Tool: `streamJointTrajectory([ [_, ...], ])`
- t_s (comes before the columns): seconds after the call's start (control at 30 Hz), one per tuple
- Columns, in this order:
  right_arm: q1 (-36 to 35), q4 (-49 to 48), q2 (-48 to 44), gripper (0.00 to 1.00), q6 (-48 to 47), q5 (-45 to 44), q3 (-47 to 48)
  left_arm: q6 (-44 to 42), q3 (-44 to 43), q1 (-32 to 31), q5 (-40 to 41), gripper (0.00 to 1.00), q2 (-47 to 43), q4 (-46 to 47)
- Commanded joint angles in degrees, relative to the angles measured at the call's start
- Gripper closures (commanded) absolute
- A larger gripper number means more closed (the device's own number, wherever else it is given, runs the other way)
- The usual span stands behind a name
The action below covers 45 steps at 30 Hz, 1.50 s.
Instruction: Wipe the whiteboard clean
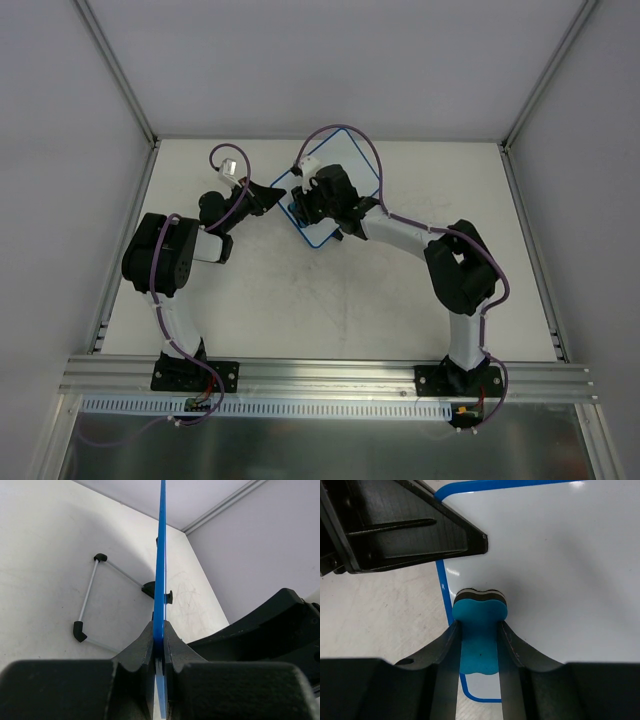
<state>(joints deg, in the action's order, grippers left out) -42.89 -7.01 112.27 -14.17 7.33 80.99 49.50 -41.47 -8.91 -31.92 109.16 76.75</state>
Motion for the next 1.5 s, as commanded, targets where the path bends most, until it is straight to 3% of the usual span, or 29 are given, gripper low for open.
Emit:
streamJointTrajectory([
  [0.0, -1.49, 2.08, 0.41, 1.00, -3.05, 6.38, 0.57, -3.09, 0.52, -1.64, -7.98, 1.00, -0.79, 15.18],
  [0.3, -1.67, 2.26, -0.38, 1.00, -3.75, 5.23, -0.57, -3.00, 0.43, -1.64, -7.89, 1.00, -0.71, 15.10],
  [0.53, -1.84, 4.89, -1.26, 1.00, -5.95, 13.40, 0.04, -2.91, 0.16, -1.64, -7.98, 1.00, -0.53, 15.09],
  [0.73, -1.05, 5.34, -8.98, 1.00, -5.34, 15.08, -3.54, -2.83, 0.34, -1.38, -7.45, 1.00, -0.44, 14.92],
  [0.9, -0.96, 6.74, -18.48, 1.00, -3.06, 9.73, -7.16, -2.30, 0.25, -1.20, -7.37, 1.00, -0.36, 14.92],
  [0.93, -1.05, 10.66, -20.40, 1.00, -2.10, 8.15, -7.16, -2.30, 0.34, -1.03, -7.28, 1.00, -0.36, 14.92],
  [1.03, -1.05, 17.54, -22.26, 1.00, -0.68, 1.92, -6.55, -2.12, 0.25, -1.02, -7.28, 1.00, -0.18, 15.01],
  [1.17, -0.44, 18.17, -28.48, 1.00, 2.29, -6.96, -12.60, -1.77, 0.25, -0.85, -7.36, 1.00, 0.00, 15.10],
  [1.37, 4.21, 23.07, -34.66, 1.00, 11.95, -15.85, -20.52, -1.51, 0.25, -0.67, -7.37, 1.00, 0.08, 15.27],
  [1.47, 9.22, 29.32, -34.92, 1.00, 13.99, -15.16, -22.01, -1.51, 0.25, -0.67, -7.45, 1.00, 0.17, 15.36],
])
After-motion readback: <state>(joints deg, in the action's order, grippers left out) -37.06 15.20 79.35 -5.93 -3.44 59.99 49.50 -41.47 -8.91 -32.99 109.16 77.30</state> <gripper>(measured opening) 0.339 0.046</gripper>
